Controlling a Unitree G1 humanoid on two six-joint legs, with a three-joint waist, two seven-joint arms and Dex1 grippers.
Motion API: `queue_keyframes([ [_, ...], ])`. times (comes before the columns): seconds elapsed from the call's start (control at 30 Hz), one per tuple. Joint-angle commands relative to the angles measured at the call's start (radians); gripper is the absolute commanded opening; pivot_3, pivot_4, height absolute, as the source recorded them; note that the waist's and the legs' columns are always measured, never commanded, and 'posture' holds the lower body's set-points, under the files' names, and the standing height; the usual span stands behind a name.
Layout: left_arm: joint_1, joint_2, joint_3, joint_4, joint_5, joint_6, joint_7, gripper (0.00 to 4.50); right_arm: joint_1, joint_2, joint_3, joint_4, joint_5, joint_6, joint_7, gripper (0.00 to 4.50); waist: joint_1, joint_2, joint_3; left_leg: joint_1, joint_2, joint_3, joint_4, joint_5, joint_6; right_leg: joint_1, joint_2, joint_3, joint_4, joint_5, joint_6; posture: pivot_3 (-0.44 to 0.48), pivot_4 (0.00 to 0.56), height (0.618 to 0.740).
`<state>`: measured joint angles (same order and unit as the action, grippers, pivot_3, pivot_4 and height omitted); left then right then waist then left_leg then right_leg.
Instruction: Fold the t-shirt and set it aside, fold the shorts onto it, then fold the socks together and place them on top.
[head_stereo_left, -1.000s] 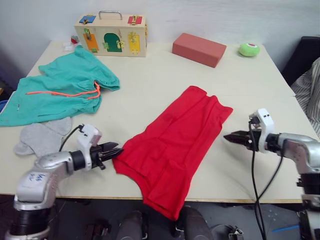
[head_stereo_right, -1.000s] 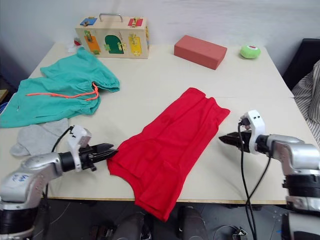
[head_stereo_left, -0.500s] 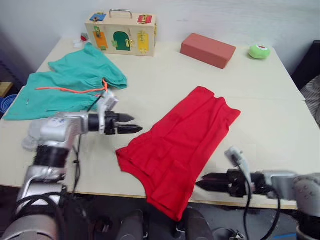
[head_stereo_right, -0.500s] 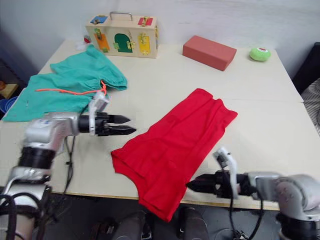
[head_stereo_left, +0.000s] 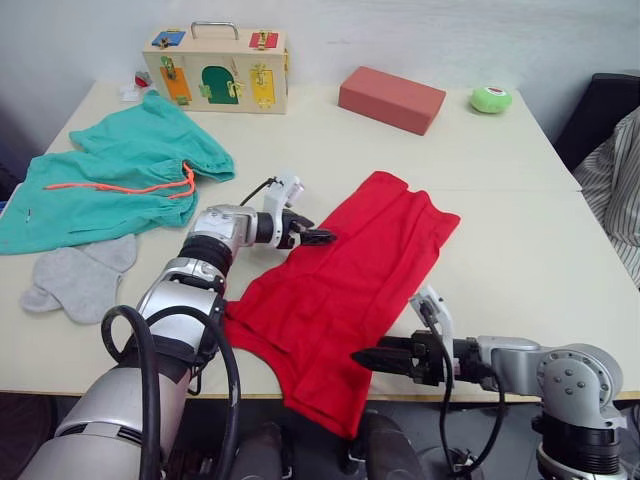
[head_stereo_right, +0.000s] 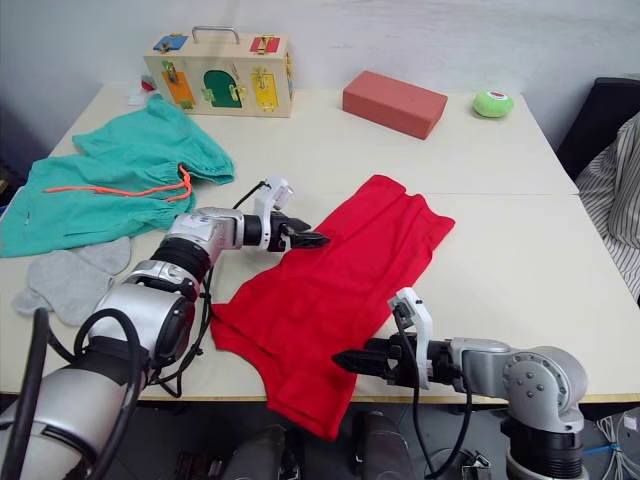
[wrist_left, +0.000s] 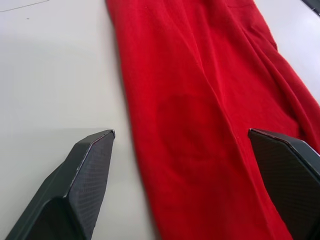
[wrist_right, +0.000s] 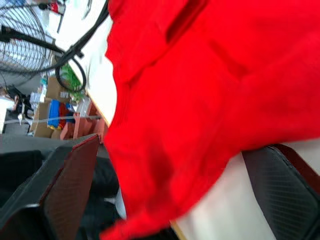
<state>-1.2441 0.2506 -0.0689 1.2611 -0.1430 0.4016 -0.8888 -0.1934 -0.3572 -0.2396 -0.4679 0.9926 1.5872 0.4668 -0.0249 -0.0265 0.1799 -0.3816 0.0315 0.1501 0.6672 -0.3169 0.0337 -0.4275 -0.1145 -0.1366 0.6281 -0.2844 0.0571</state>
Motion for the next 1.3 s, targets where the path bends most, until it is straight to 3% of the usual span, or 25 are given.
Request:
queue_keyframes([
  [0.03, -0.007, -0.015, 0.021, 0.028, 0.027, -0.009, 0.019, 3.86, 0.027, 0.034, 0.04, 0.009, -0.017, 0.014, -0.042, 3.27, -0.001, 0.0, 0.0, 0.0, 0.0, 0.0, 0.0, 0.0, 0.0, 0.0, 0.0, 0.0, 0.0, 0.0, 0.0, 0.0, 0.15, 0.74],
  [0.33, 0.032, -0.032, 0.038, 0.024, 0.082, -0.069, 0.034, 1.03, 0.034, 0.05, 0.012, -0.027, 0.002, 0.024, -0.064, 0.13, -0.001, -0.001, -0.001, -0.003, 0.0, 0.0, -0.001, 0.0, 0.0, -0.001, 0.001, -0.001, 0.001, 0.0, 0.0, 0.0, 0.15, 0.74],
  [0.4, 0.046, -0.034, 0.047, 0.019, 0.081, -0.079, 0.022, 0.35, 0.035, 0.028, -0.002, -0.04, 0.026, 0.027, -0.057, 0.0, 0.0, -0.001, -0.001, -0.003, 0.0, 0.0, 0.0, 0.0, 0.0, -0.001, 0.0, -0.001, 0.001, 0.0, 0.0, 0.0, 0.15, 0.74],
  [0.47, 0.06, -0.033, 0.053, 0.014, 0.083, -0.08, 0.013, 0.02, 0.035, 0.012, -0.011, -0.045, 0.046, 0.027, -0.055, 0.0, 0.0, -0.001, -0.001, -0.003, -0.001, 0.0, 0.0, 0.0, 0.0, -0.001, 0.0, -0.001, 0.0, 0.0, 0.0, 0.0, 0.15, 0.74],
  [0.83, 0.167, 0.013, 0.168, -0.118, 0.005, -0.022, 0.047, 0.02, -0.008, -0.089, -0.027, 0.001, 0.058, 0.022, -0.034, 0.0, -0.005, -0.001, 0.0, -0.003, -0.001, 0.0, 0.0, 0.0, 0.0, -0.001, 0.0, -0.001, 0.001, 0.0, 0.0, 0.0, 0.15, 0.74],
  [1.0, 0.353, 0.014, 0.174, -0.489, -0.023, 0.076, 0.132, 0.02, -0.041, -0.21, 0.027, 0.063, 0.059, 0.003, 0.055, 0.0, -0.005, 0.0, 0.0, -0.002, 0.0, 0.0, 0.0, 0.0, 0.0, -0.001, 0.0, 0.0, 0.001, 0.0, 0.0, 0.0, 0.15, 0.74],
  [1.13, 0.508, -0.028, 0.258, -0.814, -0.105, 0.224, 0.293, 0.02, -0.081, -0.266, 0.082, 0.149, 0.004, -0.07, 0.108, 0.0, -0.004, 0.0, 0.0, -0.001, 0.0, 0.0, 0.0, 0.001, 0.0, -0.001, 0.0, 0.001, 0.001, 0.0, 0.0, 0.0, 0.15, 0.74],
  [1.3, 0.665, -0.05, 0.287, -1.106, -0.156, 0.34, 0.413, 0.02, -0.168, -0.317, 0.198, 0.278, -0.092, -0.188, 0.197, 0.0, -0.003, 0.0, 0.0, -0.001, 0.0, 0.001, 0.0, 0.001, 0.0, -0.001, 0.0, 0.001, 0.001, 0.0, 0.0, 0.0, 0.15, 0.74],
])
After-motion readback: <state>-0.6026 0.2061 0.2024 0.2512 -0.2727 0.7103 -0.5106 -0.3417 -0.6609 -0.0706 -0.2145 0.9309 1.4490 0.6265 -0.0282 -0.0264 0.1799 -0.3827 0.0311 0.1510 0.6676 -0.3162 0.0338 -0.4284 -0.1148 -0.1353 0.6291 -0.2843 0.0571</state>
